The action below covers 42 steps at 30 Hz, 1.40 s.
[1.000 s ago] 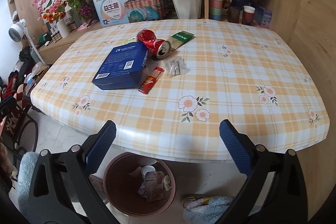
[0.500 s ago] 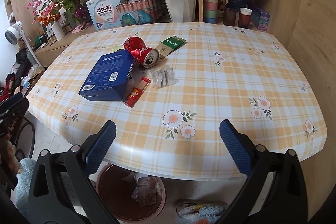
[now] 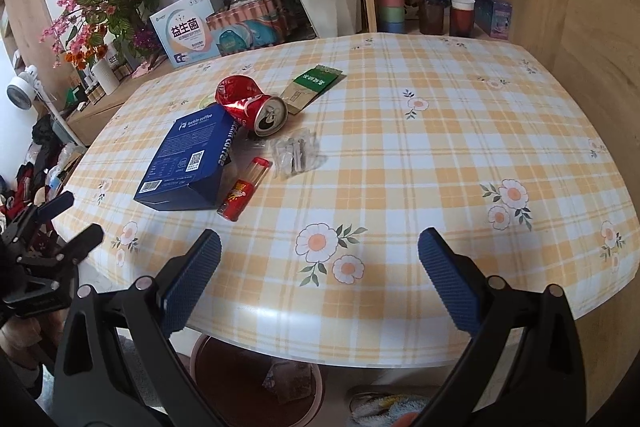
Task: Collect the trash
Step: 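Move both grippers back over the table toward the blue box, then grasp the blue coffee box with the left gripper and lift it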
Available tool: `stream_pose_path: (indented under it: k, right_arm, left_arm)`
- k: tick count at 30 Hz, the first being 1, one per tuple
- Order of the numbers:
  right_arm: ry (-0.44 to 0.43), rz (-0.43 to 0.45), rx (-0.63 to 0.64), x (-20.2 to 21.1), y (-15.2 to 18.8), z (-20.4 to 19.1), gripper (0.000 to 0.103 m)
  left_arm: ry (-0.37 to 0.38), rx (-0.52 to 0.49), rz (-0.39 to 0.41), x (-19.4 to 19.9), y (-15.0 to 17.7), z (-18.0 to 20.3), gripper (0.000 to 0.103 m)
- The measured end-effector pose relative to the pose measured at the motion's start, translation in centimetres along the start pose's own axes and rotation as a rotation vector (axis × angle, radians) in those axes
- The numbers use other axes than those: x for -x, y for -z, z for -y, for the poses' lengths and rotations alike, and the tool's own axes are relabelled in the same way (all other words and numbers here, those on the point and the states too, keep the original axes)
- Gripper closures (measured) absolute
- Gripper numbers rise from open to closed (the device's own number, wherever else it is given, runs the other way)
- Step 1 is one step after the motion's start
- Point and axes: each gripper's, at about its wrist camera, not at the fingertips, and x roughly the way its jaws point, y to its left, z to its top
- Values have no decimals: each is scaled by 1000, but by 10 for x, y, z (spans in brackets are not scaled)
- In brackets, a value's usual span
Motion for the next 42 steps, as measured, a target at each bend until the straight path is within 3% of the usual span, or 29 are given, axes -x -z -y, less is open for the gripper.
stream_pose_path:
  k: [7,13,18,21,26,31,38,39,41,42]
  right_arm:
    - [59,-40,8,-19,2,8,6]
    - [50,-65,-38,-31,6,22,6]
    - [41,-68,-72,-36,4,32,6]
    - [33,-68,-91,-38,3,37,6]
    - [24,-56,-109,-35,0,46,6]
    - [19,-49,-120,-37,-3,51,6]
    - [10,-70,-117,-42,0,48,6]
    - [13,-74,-112,-43,1,47,6]
    - [14,-84,-101,-44,3,45,6]
    - [12,-91,-95,-44,3,44,6]
  left_arm:
    - [-37,-121,-18,-36,0,24,6]
    - [-73,-226,-49,-78,-8,46,6]
    - [-101,-243,-60,-102,-20,61,6]
    - [-159,-295,-74,-116,-23,69,6]
    - [-218,-337,-78,-119,-18,61,6]
    - [-237,-426,-79,-125,-7,59,6]
    - [-240,-476,-62,-134,-13,64,6]
    - [-233,-487,-60,-135,-14,64,8]
    - [-183,-478,-74,-134,-18,62,34]
    - [-185,-470,-58,-129,-20,60,38]
